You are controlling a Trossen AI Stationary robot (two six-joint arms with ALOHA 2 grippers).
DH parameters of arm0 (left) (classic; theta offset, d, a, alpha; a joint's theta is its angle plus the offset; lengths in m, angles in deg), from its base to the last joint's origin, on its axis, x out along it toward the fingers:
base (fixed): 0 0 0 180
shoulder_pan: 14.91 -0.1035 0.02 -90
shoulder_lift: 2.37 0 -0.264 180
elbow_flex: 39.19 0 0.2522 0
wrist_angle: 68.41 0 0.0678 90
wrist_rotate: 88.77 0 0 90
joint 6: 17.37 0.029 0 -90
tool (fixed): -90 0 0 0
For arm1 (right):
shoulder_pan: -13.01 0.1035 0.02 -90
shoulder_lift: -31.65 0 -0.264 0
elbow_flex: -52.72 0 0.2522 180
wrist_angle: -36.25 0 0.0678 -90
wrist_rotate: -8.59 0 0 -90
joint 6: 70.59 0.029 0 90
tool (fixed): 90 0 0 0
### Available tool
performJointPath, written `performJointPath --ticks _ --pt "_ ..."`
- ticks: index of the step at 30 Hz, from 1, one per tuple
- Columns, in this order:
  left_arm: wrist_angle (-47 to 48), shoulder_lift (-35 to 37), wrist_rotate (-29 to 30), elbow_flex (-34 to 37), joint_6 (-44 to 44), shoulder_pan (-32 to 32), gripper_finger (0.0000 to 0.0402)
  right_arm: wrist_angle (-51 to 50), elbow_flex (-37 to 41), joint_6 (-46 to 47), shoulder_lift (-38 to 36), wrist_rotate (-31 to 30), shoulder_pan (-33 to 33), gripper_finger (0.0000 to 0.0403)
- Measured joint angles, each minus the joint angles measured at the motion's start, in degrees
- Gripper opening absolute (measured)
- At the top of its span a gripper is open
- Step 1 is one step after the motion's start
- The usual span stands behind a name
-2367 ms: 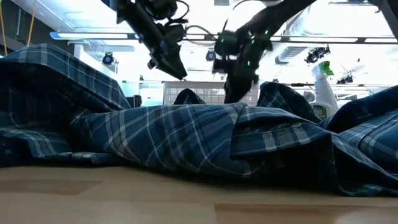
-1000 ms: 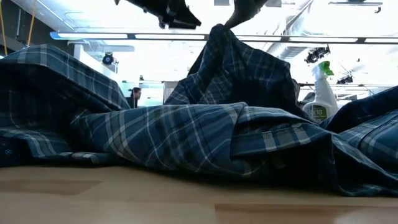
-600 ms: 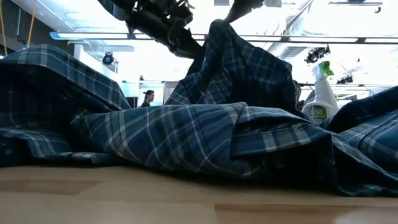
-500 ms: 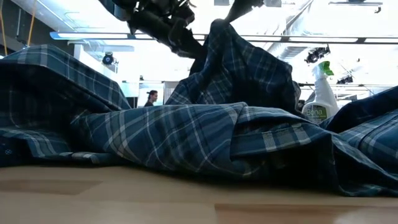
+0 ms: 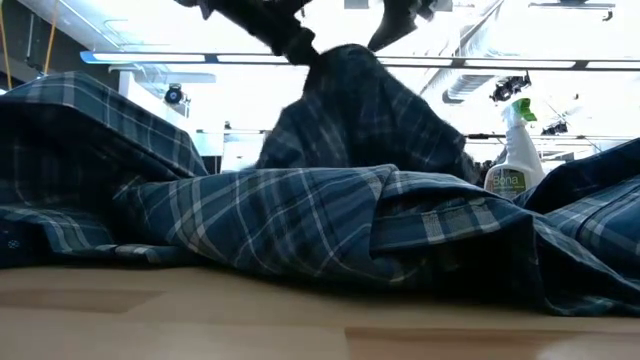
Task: Fold Laundry from Bin
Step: Fold the blue checkered long sleeve
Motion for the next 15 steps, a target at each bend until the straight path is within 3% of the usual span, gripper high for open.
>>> performJointPath --ticks 2,6,9,12,15 --pt "-2.35 0.91 4.82 0.0 4.68 1.76 0.0001 0.41 -1.33 0.27 -0.1 -0.01 -0.88 0.012" --pt "-7.14 1.62 9.0 -0.02 10.62 4.49 0.0001 3.65 -3.33 -7.26 -0.19 0.18 -1.87 0.0204" --pt "-11.44 1.56 12.12 -0.02 13.41 6.28 0.0 5.9 -3.44 -15.2 -0.17 6.05 -2.62 0.0246" --pt "-15.27 1.58 12.49 -0.04 16.57 7.76 0.0 5.94 -3.44 -18.85 1.17 11.8 -3.8 0.026" --pt "-16.19 1.58 12.89 -0.04 18.35 8.94 0.0 5.81 -3.38 -19.44 3.19 11.95 -4.92 0.0241"
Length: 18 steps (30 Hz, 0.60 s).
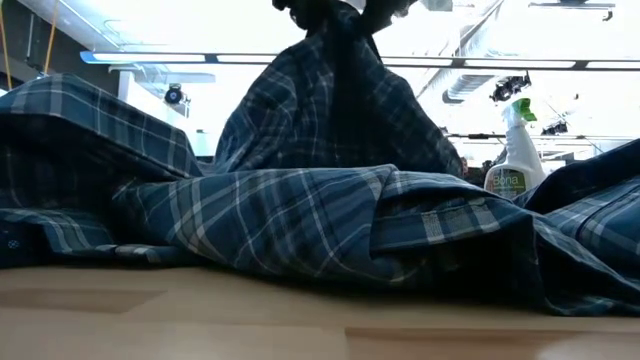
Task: Fold Laundry from Bin
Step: Fold the blue checkered long sleeve
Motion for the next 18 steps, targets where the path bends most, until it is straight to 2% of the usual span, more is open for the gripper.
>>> performJointPath --ticks 3,6,8,9,13,14,16,18 --pt "-0.19 0.0 1.52 0.0 1.1 0.94 0.0 0.59 0.0 -0.02 1.05 -1.93 -0.59 0.0185" --pt "-0.16 0.0 2.63 0.0 3.01 2.0 0.0 1.0 0.0 -0.43 1.19 -2.6 -0.84 0.0099" --pt "-0.47 0.0 3.75 0.0 4.21 2.8 0.0 2.52 0.0 0.1 0.91 -5.67 -0.84 0.0038" --pt "-0.82 0.0 4.41 0.0 4.54 3.21 0.0 3.81 0.0 0.22 0.79 -8.58 -0.69 0.002" --pt "-1.24 -0.01 7.15 0.0 2.01 4.64 0.0 11.55 0.0 5.31 1.22 -27.19 1.05 0.0019" --pt "-1.25 -0.02 7.64 0.0 0.25 4.89 0.0 14.0 0.0 7.62 1.55 -30.04 1.43 0.0018" --pt "-1.3 -0.02 8.38 0.0 -2.83 5.19 0.0 16.48 0.04 10.92 1.88 -29.06 1.8 0.0011" --pt "-1.1 -0.02 9.03 0.0 -4.67 5.28 0.0 17.47 0.04 10.8 1.87 -22.17 1.76 0.0006"
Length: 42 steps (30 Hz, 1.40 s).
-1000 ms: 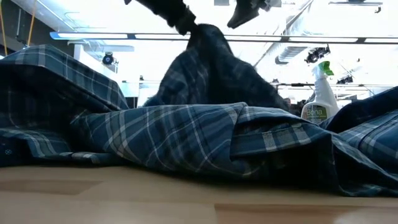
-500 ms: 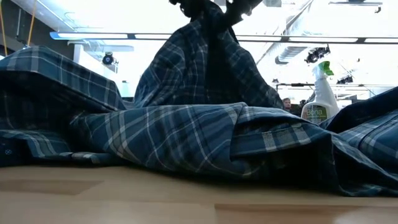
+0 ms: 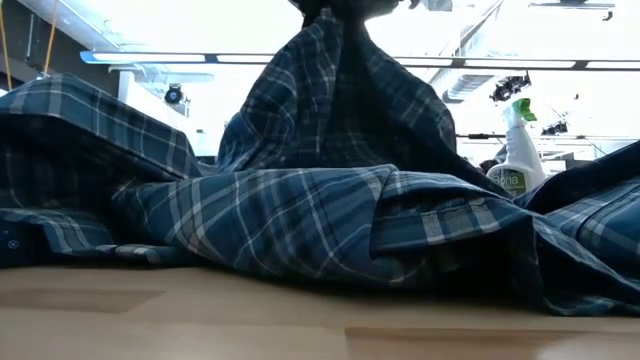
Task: Fold Laundry from Bin
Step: Fold the blue checkered long sleeve
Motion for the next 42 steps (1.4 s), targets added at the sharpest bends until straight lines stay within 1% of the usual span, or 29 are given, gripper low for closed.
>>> performJointPath --ticks 2,4,7,9,11,12,13,14,16,18,22,23,24,27,28,31,33,37,38,39,41,42 --pt "0.22 0.0 1.22 0.0 -0.45 0.02 0.0 -2.68 -0.31 -2.01 -0.66 4.87 0.0 0.0007" --pt "0.14 0.0 2.54 0.0 -0.04 0.01 0.0 -9.17 -3.08 -0.52 -1.44 9.54 -0.18 0.0024" --pt "0.18 0.0 3.56 0.0 0.09 -0.26 0.0 -21.16 -9.87 3.88 -2.66 18.8 -1.9 0.0075" --pt "0.22 0.0 3.68 0.0 -0.03 -0.28 0.0 -28.8 -14.46 4.22 -2.81 25.76 -3.34 0.0117" --pt "0.21 0.0 3.71 0.0 -0.31 -0.28 0.0 -36.06 -18.33 1.3 -2.69 33.11 -5.04 0.0155" --pt "0.24 0.0 3.71 -0.01 -0.37 -0.28 0.0 -39.59 -19.82 -2.0 -2.65 36.22 -5.86 0.0172" --pt "0.25 0.0 3.71 0.0 -0.36 -0.28 0.0 -42.61 -20.93 -5.8 -2.66 38.11 -6.65 0.0187" --pt "0.27 0.0 3.7 0.0 -0.36 -0.28 0.0 -44.56 -21.5 -9.02 -2.76 38.53 -7.36 0.0198" --pt "0.26 0.0 3.4 0.0 -0.38 -0.28 0.0 -46.42 -21.34 -13.79 -2.81 38.27 -9.3 0.0211" --pt "0.26 0.0 3.29 0.0 -0.37 -0.28 0.0 -46.21 -18.9 -16.92 -2.69 39.07 -11.18 0.0214" --pt "0.26 0.0 3.29 0.0 -0.38 -0.28 0.0 -41.48 -9.85 -19.35 -2.57 46.04 -12.96 0.0206" --pt "0.27 0.0 3.29 0.0 -0.38 -0.28 0.0 -39.85 -7.2 -19.31 -2.57 46.27 -12.94 0.0202" --pt "0.28 0.0 3.29 0.0 -0.38 -0.28 0.0 -37.5 -4.45 -18.43 -2.57 44.57 -12.81 0.0198" --pt "0.26 0.0 3.27 0.0 -0.44 -0.2 0.0 -26.7 2.85 -15.15 -2.42 35.19 -12.56 0.0177" --pt "0.26 0.0 3.27 0.0 -0.46 -0.2 0.0 -22.84 4.67 -14.55 -2.41 33.1 -12.6 0.0169" --pt "0.26 0.0 3.27 0.0 -0.44 -0.2 0.0 -13.9 8.19 -13.81 -2.48 34.14 -12.74 0.0137" --pt "0.26 0.0 3.27 0.0 -0.42 -0.2 0.0 -11.49 9.35 -12.32 -2.48 34.24 -12.86 0.0109" --pt "0.22 0.0 3.3 0.0 -0.4 -0.2 0.0 -8.93 9.59 -7.51 -2.68 31.34 -13.26 0.0026" --pt "0.1 0.0 3.63 0.0 -0.39 -0.2 0.0 -8.88 9.28 -6.83 -2.7 29.48 -13.27 0.0014" --pt "-0.32 -0.01 4.63 0.0 -0.33 -0.21 0.0 -8.14 8.8 -6.18 -2.7 26.32 -12.99 0.0009" --pt "-3.22 -0.09 8.04 0.0 0.95 -0.72 0.0 -5.6 7.39 -5.24 -3.07 16.15 -11.55 0.0012" --pt "-5.73 -0.09 10.27 0.0 2.23 -1.03 0.0 -3.71 6.54 -5.66 -3.52 9.85 -10.49 0.001"
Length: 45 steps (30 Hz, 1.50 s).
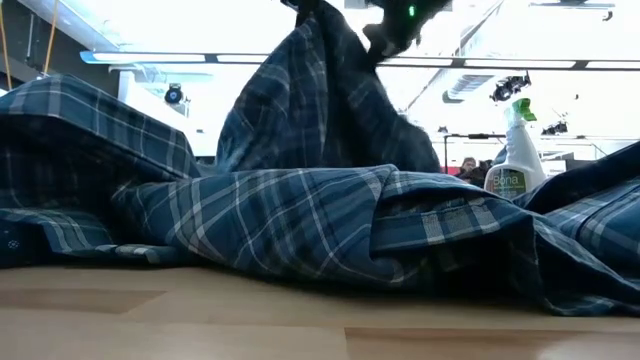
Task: Fold Laundry from Bin
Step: Fold the blue checkered long sleeve
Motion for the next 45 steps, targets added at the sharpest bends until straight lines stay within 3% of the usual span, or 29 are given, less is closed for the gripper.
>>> performJointPath --ticks 3,6,9,12,15,17,21,24,30,33,37,45 --pt "-9.37 0.06 5.94 -0.02 3.15 -1.83 0.0 8.49 -2.26 -4.62 -1.66 -16.03 3.71 0.0003" --pt "-11.05 0.11 10.22 -0.07 -0.57 -4.13 0.0 12.89 -2.51 -8.18 -2.55 -21.03 7.25 0.0003" --pt "1.52 0.2 13.38 0.77 -13.18 -5.79 0.0001 8.21 1.31 -3.97 -2.53 -21.18 9.43 0.0002" --pt "23.29 0.1 6.68 2.98 -33.01 -6.7 0.0006 5.49 11.25 7.07 -2.16 -20.62 10.59 0.0001" --pt "38.57 -0.11 -10.13 5.87 -51.48 -7.21 0.0019 5.93 21.97 16.41 -1.93 -15.39 11.17 0.0003" --pt "42.65 -0.2 -19.84 8.61 -57.08 -7.29 0.0031 6.92 26.97 19.73 -1.95 -7.91 11.25 0.0009" --pt "44.53 -0.26 -34.71 14.0 -57.5 -6.99 0.0064 8.28 34.15 23.06 -1.95 8.27 11.23 0.0035" --pt "46.92 -0.26 -45.12 15.61 -57.17 -6.9 0.0094 9.19 37.2 23.87 -1.95 17.15 11.07 0.0079" --pt "56.97 2.14 -61.61 11.61 -61.83 -7.12 0.0139 -0.51 31.43 22.33 -3.26 30.56 10.43 0.018" --pt "57.15 3.62 -62.36 9.12 -61.84 -7.05 0.0148 -2.54 26.32 19.06 -3.38 32.91 10.01 0.0216" --pt "47.03 3.69 -55.97 8.38 -57.73 -8.43 0.0156 2.06 22.32 14.8 -2.53 32.11 7.98 0.025" --pt "42.0 -6.43 -56.96 8.63 -47.57 -13.53 0.0197 4.13 22.78 12.67 1.67 36.34 1.93 0.0271"
